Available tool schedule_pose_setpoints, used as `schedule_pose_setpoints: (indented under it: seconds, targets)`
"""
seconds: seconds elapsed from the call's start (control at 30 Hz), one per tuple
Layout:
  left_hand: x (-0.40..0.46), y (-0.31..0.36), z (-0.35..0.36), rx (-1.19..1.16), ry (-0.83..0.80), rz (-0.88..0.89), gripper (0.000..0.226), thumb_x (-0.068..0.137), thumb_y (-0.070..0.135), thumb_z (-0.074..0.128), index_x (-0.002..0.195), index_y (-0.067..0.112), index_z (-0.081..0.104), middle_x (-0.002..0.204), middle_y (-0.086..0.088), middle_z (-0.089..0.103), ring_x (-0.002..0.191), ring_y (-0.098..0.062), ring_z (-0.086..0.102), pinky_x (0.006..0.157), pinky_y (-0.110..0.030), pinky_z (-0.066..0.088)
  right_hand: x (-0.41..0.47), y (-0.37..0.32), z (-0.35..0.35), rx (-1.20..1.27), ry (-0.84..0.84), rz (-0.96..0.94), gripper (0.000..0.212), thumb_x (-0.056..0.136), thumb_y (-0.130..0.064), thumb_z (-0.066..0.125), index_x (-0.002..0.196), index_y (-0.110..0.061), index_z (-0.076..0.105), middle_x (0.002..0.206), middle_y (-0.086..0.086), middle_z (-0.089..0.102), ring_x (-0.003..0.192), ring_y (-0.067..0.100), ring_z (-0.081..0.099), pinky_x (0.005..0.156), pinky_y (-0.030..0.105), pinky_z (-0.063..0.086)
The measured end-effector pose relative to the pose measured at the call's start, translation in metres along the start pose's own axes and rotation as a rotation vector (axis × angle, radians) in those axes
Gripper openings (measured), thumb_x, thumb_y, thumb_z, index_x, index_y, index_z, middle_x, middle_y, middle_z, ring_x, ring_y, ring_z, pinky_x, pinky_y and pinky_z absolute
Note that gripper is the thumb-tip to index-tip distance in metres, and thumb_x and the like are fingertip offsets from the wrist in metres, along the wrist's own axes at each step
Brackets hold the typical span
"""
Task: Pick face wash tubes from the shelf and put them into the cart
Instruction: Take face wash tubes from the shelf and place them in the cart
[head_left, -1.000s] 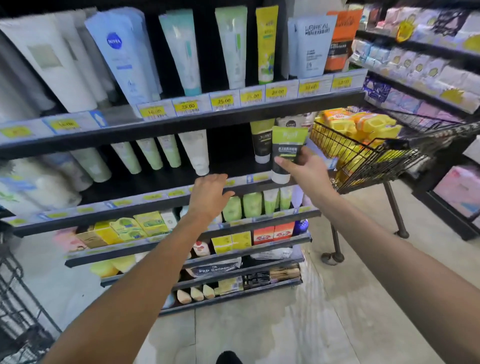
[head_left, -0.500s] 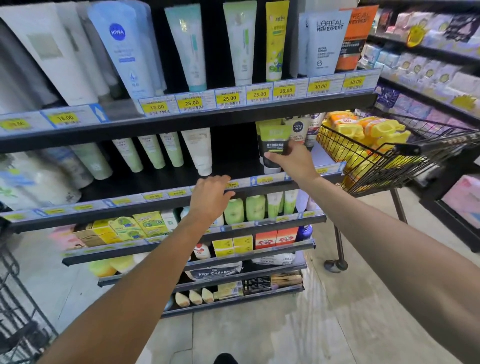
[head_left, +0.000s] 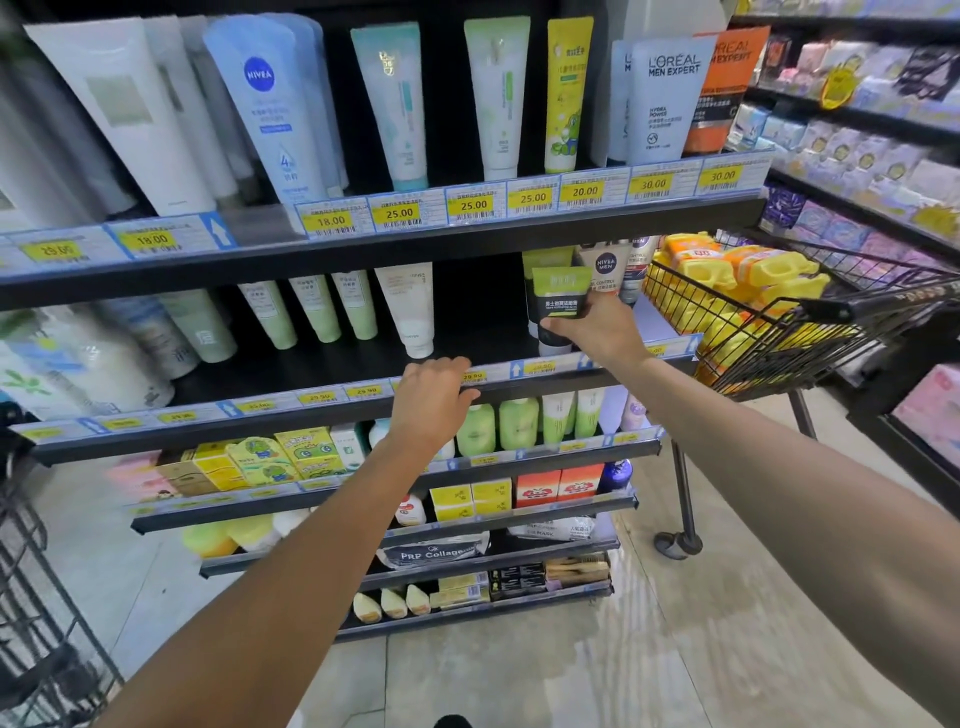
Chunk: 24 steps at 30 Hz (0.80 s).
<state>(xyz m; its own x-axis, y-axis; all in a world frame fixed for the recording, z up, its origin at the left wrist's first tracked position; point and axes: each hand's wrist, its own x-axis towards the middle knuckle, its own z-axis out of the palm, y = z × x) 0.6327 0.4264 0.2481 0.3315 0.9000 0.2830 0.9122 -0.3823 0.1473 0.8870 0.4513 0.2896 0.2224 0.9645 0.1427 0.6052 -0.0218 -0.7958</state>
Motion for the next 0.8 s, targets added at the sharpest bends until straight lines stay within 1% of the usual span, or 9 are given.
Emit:
schedule_pose_setpoints:
  seconds: [0.2, 0.3, 0.37, 0.43, 0.5, 0.57, 0.63, 0.7, 0.8]
  targets:
    - [-0.001, 0.002, -0.007, 0.044, -0.044, 0.027, 0.037, 0.099, 0.039, 0.064, 0.126, 0.013, 0.062, 0.101, -0.005, 0.069, 0.097, -0.027, 0.065, 0.091, -0.040, 0.049, -0.007, -0.005, -0.003, -0.007, -0.041, 0.012, 0.046, 0.087, -0.041, 0.080, 0.127, -0.022, 0.069, 0.120, -0.003, 0.073, 0.109, 0.015, 0.064, 0.090, 0.026, 0.045]
    - [-0.006, 0.001, -0.018, -0.030, -0.089, 0.012, 0.051, 0.101, 0.036, 0.064, 0.143, 0.010, 0.053, 0.122, -0.010, 0.067, 0.116, -0.031, 0.062, 0.101, -0.043, 0.049, -0.013, -0.014, -0.015, -0.047, -0.047, 0.054, 0.045, 0.086, -0.047, 0.079, 0.123, -0.023, 0.070, 0.116, -0.004, 0.074, 0.109, 0.019, 0.066, 0.088, 0.029, 0.048]
    - [-0.014, 0.000, -0.031, -0.065, -0.094, -0.002, 0.057, 0.101, 0.034, 0.063, 0.150, 0.009, 0.046, 0.136, -0.011, 0.061, 0.128, -0.031, 0.056, 0.109, -0.043, 0.045, -0.026, -0.028, -0.028, -0.090, -0.040, 0.094, 0.040, 0.088, -0.048, 0.077, 0.115, -0.020, 0.068, 0.105, -0.005, 0.072, 0.099, 0.021, 0.065, 0.080, 0.031, 0.049]
    - [-0.027, -0.001, -0.048, -0.049, -0.108, -0.005, 0.059, 0.103, 0.035, 0.059, 0.153, 0.008, 0.041, 0.144, -0.013, 0.056, 0.135, -0.031, 0.050, 0.115, -0.041, 0.039, -0.052, -0.046, -0.040, -0.159, -0.025, 0.100, 0.035, 0.093, -0.044, 0.074, 0.115, -0.020, 0.060, 0.101, -0.002, 0.065, 0.090, 0.022, 0.058, 0.074, 0.032, 0.046]
    - [-0.046, 0.001, -0.069, -0.038, -0.130, -0.030, 0.061, 0.105, 0.039, 0.053, 0.156, 0.009, 0.036, 0.151, -0.012, 0.050, 0.140, -0.030, 0.044, 0.119, -0.040, 0.034, -0.081, -0.063, -0.049, -0.258, -0.035, 0.055, 0.039, 0.095, -0.043, 0.070, 0.121, -0.017, 0.057, 0.107, 0.006, 0.067, 0.086, 0.025, 0.059, 0.071, 0.036, 0.048]
    - [-0.070, 0.005, -0.095, -0.034, -0.184, -0.091, 0.063, 0.106, 0.045, 0.048, 0.158, 0.012, 0.033, 0.156, -0.010, 0.044, 0.144, -0.030, 0.039, 0.120, -0.042, 0.032, -0.110, -0.086, -0.056, -0.334, -0.125, 0.017, 0.048, 0.098, -0.042, 0.066, 0.136, -0.013, 0.054, 0.120, 0.014, 0.067, 0.090, 0.031, 0.066, 0.072, 0.040, 0.054]
    - [-0.098, 0.004, -0.124, -0.060, -0.183, -0.153, 0.063, 0.105, 0.048, 0.047, 0.156, 0.013, 0.037, 0.154, -0.010, 0.046, 0.142, -0.031, 0.042, 0.118, -0.044, 0.034, -0.137, -0.111, -0.058, -0.395, -0.228, -0.014, 0.061, 0.102, -0.043, 0.060, 0.150, -0.010, 0.045, 0.137, 0.015, 0.062, 0.111, 0.032, 0.065, 0.083, 0.040, 0.052]
    - [-0.128, 0.002, -0.151, -0.068, -0.129, -0.186, 0.058, 0.104, 0.048, 0.047, 0.148, 0.010, 0.050, 0.143, -0.013, 0.056, 0.131, -0.035, 0.053, 0.109, -0.047, 0.045, -0.162, -0.139, -0.057, -0.445, -0.308, -0.073, 0.064, 0.104, -0.043, 0.054, 0.157, -0.010, 0.038, 0.153, 0.012, 0.050, 0.134, 0.029, 0.054, 0.104, 0.038, 0.045]
    - [-0.171, -0.007, -0.183, -0.095, -0.090, -0.278, 0.057, 0.101, 0.049, 0.043, 0.134, 0.006, 0.062, 0.129, -0.017, 0.065, 0.119, -0.039, 0.061, 0.099, -0.050, 0.053, -0.189, -0.173, -0.047, -0.457, -0.387, -0.185, 0.062, 0.106, -0.044, 0.051, 0.157, -0.012, 0.037, 0.157, 0.011, 0.045, 0.139, 0.028, 0.049, 0.109, 0.037, 0.041]
